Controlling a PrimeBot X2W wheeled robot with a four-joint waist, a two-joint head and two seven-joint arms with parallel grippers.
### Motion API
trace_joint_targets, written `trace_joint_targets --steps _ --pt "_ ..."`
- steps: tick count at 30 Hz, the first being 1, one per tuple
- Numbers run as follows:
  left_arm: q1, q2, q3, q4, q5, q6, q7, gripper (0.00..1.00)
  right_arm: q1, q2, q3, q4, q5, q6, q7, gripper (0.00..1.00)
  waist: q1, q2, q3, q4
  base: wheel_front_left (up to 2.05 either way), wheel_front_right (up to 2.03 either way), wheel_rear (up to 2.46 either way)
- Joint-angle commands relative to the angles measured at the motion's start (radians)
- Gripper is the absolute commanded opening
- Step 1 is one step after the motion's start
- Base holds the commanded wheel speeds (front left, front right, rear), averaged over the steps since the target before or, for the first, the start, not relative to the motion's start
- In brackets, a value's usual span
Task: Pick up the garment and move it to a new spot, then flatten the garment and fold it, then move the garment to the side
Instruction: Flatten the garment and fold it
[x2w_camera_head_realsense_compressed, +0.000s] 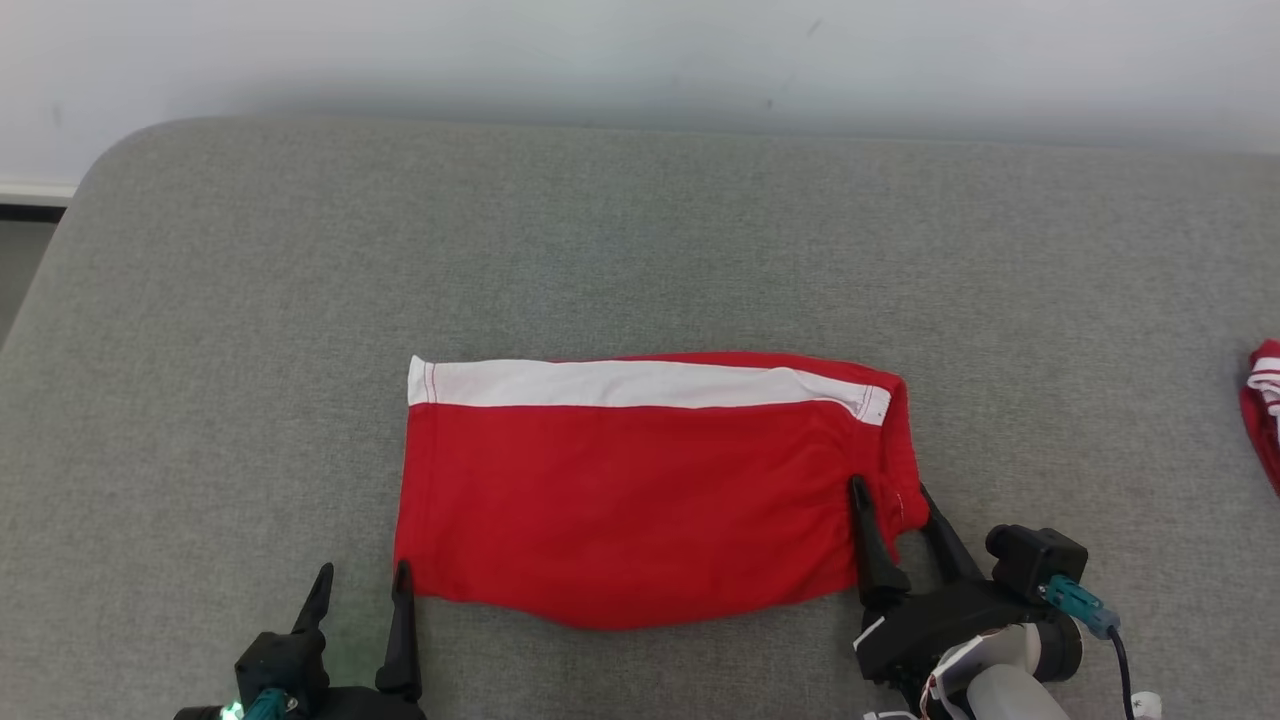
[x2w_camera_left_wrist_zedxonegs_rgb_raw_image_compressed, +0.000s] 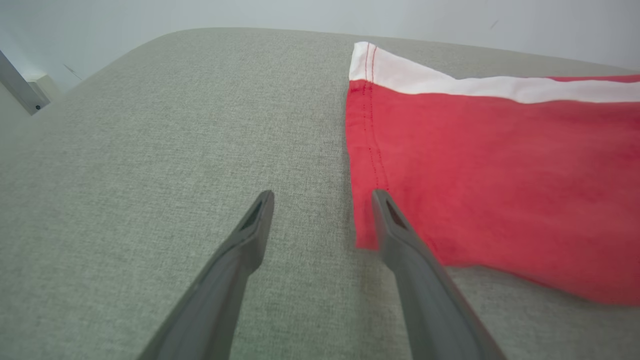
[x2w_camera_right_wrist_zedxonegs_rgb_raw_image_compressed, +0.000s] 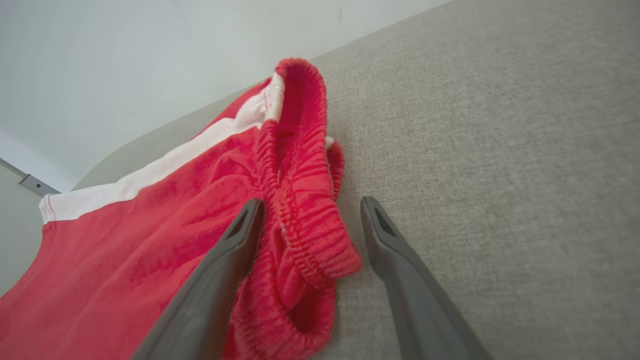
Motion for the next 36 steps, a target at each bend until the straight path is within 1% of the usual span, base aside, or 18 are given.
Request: trace_joint_targets --steps 1,6,9,10,11,12,13,14,19,26,32,36 --pt "-0.005 -0.002 -0.004 -0.001 -0.003 0.002 -0.003 1.0 -0.003 0.001 -0.004 0.007 -0.002 -0.003 -0.004 1.0 -0.0001 -0.0001 0.014 0.015 0.0 0.0 0.0" --pt "0.003 -0.002 -0.019 0.007 -0.015 -0.003 -0.003 1.0 0.027 0.002 -0.004 0.035 0.034 -0.003 -0.002 1.0 -0.0001 -0.0001 0.016 0.018 0.0 0.0 0.0" --pt "0.003 -0.002 -0.025 0.009 -0.019 0.001 -0.003 1.0 0.034 0.004 0.031 0.038 0.069 -0.003 -0.001 1.0 -0.0001 -0.0001 0.014 0.013 0.0 0.0 0.0" --pt "0.001 -0.002 -0.027 0.01 -0.021 0.0 -0.003 1.0 0.034 0.005 0.044 0.036 0.076 -0.003 -0.001 0.84 -0.0001 -0.0001 0.013 0.011 0.0 0.0 0.0" --pt "-0.001 -0.002 -0.029 0.011 -0.021 0.0 -0.003 1.0 0.034 0.005 0.053 0.036 0.083 -0.002 -0.001 0.49 -0.0001 -0.0001 0.013 0.009 0.0 0.0 0.0" --pt "-0.004 -0.002 -0.031 0.012 -0.021 0.001 -0.003 1.0 0.033 0.005 0.062 0.035 0.089 -0.001 -0.001 0.27 -0.0001 -0.0001 0.012 0.008 0.0 0.0 0.0" --pt "-0.006 -0.002 -0.031 0.012 -0.021 0.001 -0.003 1.0 0.032 0.005 0.068 0.034 0.094 -0.001 -0.001 0.09 -0.0001 -0.0001 0.011 0.007 0.0 0.0 0.0" --pt "-0.008 -0.002 -0.031 0.013 -0.021 0.001 -0.003 1.0 0.031 0.005 0.072 0.035 0.097 -0.001 -0.001 0.0 -0.0001 -0.0001 0.011 0.005 0.0 0.0 0.0" --pt "-0.007 -0.002 -0.031 0.013 -0.016 0.002 -0.003 1.0 0.028 0.004 0.069 0.028 0.111 -0.001 -0.001 0.0 -0.0001 -0.0001 0.004 -0.001 0.0 0.0 0.0" --pt "0.023 -0.002 -0.011 0.017 -0.003 -0.003 -0.003 1.0 0.043 -0.002 0.009 -0.002 0.109 -0.001 -0.002 0.0 -0.0001 -0.0001 -0.018 -0.023 0.0 0.0 0.0" --pt "0.04 -0.002 -0.001 0.026 0.011 -0.009 -0.003 1.0 0.051 -0.037 -0.056 -0.037 0.104 -0.001 -0.003 0.0 -0.0001 -0.0001 -0.047 -0.061 0.0 0.0 0.0" --pt "0.043 -0.002 -0.006 0.03 0.008 -0.01 -0.003 1.0 0.044 -0.059 -0.056 -0.049 0.108 -0.001 -0.003 0.0 -0.0001 -0.0001 -0.059 -0.079 0.0 0.0 0.0"
